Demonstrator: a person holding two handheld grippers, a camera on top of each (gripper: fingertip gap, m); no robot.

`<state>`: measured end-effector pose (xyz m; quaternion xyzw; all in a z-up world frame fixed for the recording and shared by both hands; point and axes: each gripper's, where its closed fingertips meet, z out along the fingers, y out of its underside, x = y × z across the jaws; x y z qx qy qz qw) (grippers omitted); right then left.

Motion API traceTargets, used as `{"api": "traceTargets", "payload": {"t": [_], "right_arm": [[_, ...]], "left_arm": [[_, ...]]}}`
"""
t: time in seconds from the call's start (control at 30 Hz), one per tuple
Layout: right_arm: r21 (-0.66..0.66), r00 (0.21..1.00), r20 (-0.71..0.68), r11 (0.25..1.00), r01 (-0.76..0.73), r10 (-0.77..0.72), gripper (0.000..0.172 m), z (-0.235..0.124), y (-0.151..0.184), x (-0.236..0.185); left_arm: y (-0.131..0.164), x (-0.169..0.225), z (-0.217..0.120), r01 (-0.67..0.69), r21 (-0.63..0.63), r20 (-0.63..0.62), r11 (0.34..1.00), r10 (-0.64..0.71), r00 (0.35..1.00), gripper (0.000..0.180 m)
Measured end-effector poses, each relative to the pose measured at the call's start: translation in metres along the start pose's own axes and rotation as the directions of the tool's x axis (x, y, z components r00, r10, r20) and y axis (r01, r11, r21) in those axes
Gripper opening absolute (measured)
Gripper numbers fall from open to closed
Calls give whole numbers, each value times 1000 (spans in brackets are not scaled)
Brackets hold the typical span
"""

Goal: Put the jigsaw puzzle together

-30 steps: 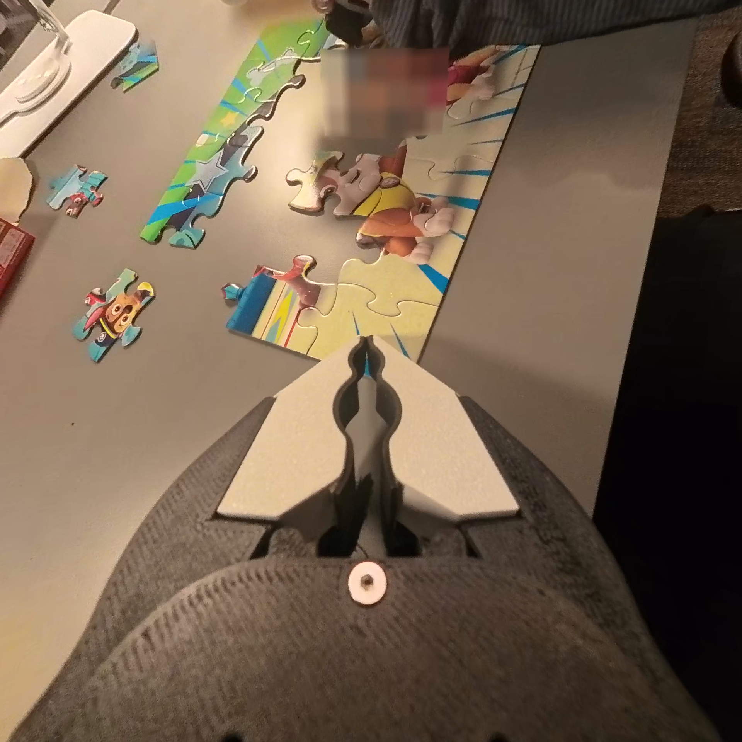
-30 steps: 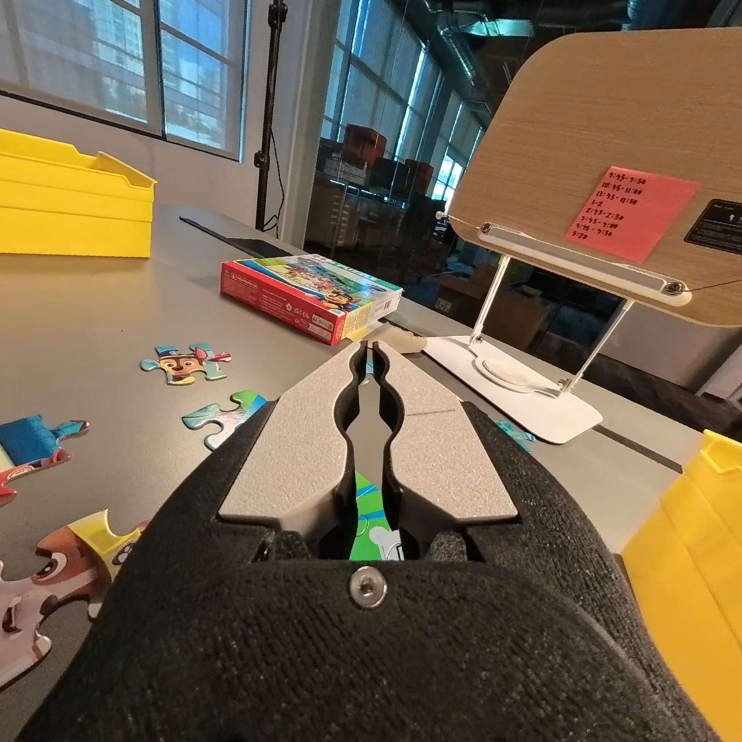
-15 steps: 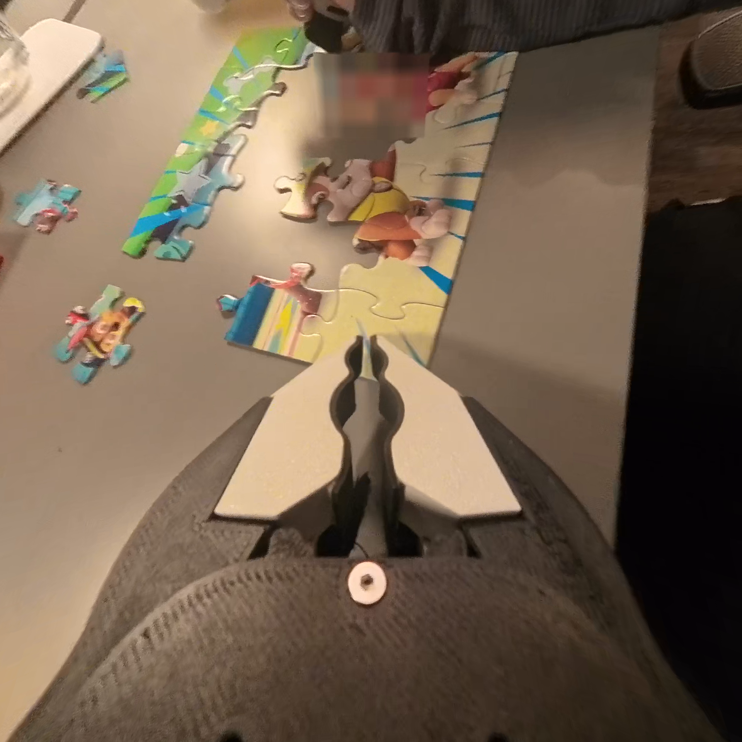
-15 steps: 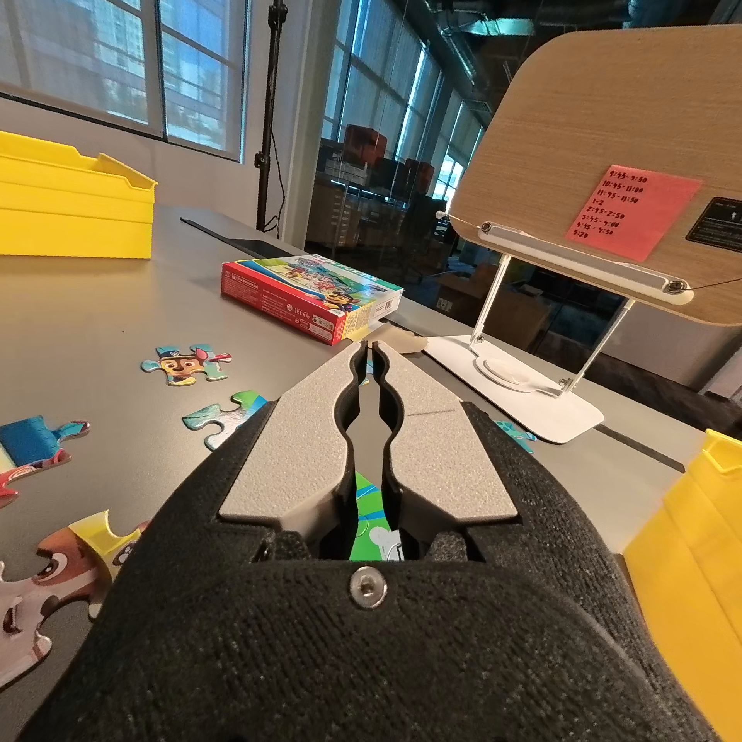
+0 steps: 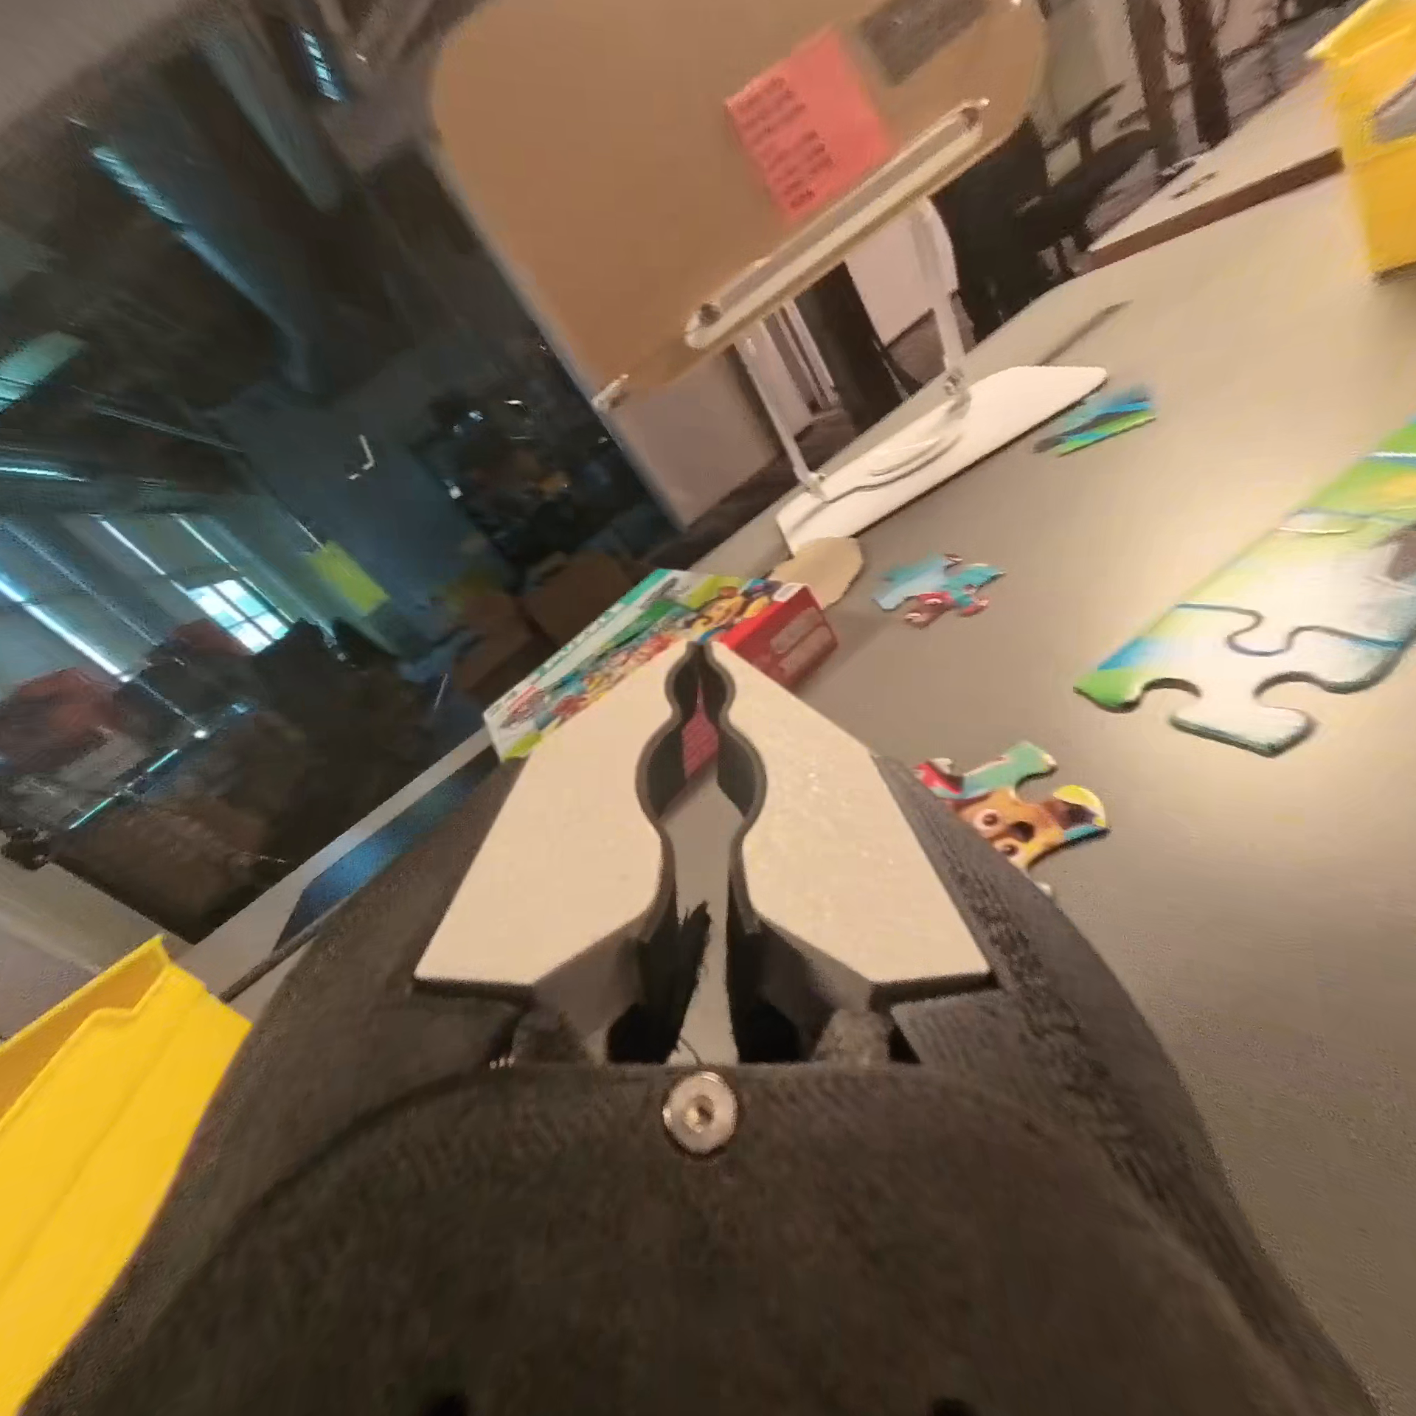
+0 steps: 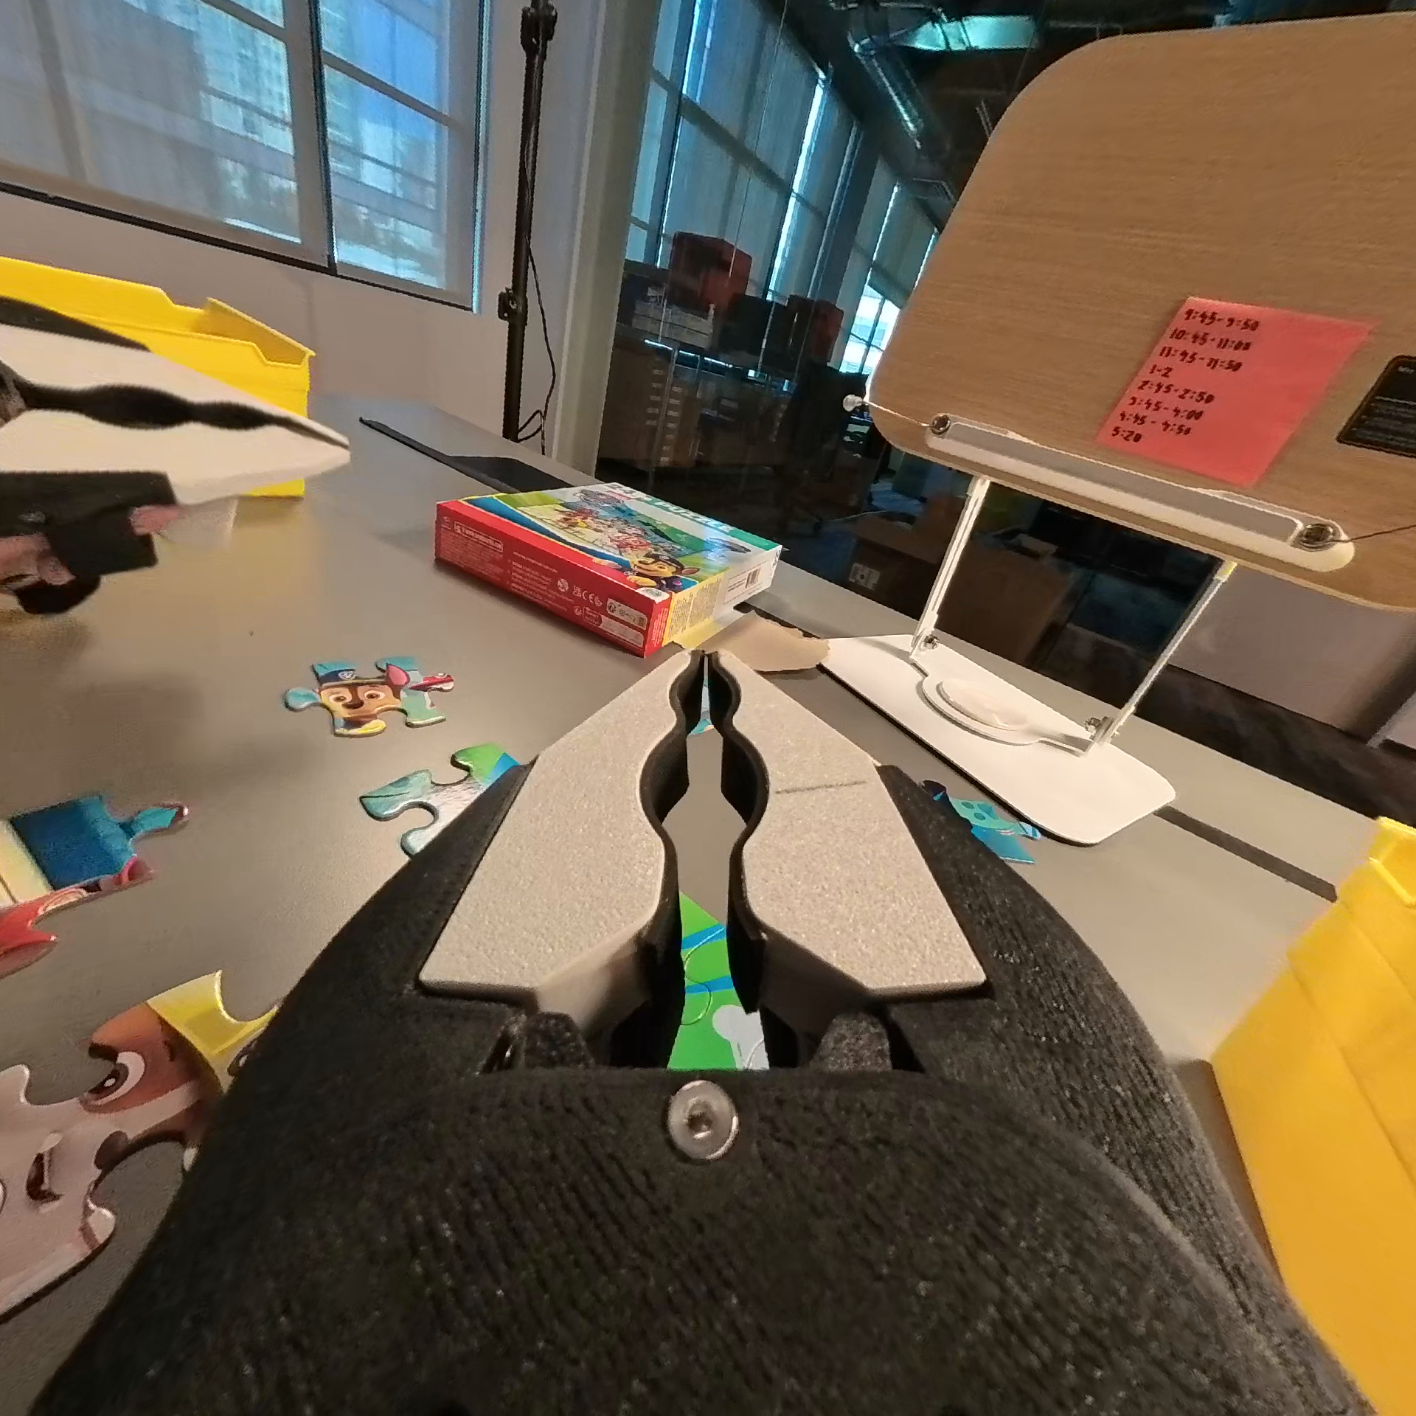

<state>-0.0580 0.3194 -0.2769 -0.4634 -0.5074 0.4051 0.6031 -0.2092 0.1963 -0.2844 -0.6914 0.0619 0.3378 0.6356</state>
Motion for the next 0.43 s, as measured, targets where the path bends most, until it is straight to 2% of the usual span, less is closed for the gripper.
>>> {"api": "traceTargets", "payload": {"t": [0.1,0.2,0.43], "right_arm": [[1,1000,2,1000,1,-1,0,0,0,0],[3,1000,5,1000,-5,5,0,1,0,0],[-1,1000,2,1000,0,0,0,2,0,1]], "left_arm": [[-3,-8,-6,126,41,-24,991,-125,992,0],[-6,-7,-8,193,73,-61,979,-189,980,0],[-7,11,-3,101,55,-107,993,-95,990,0]]}}
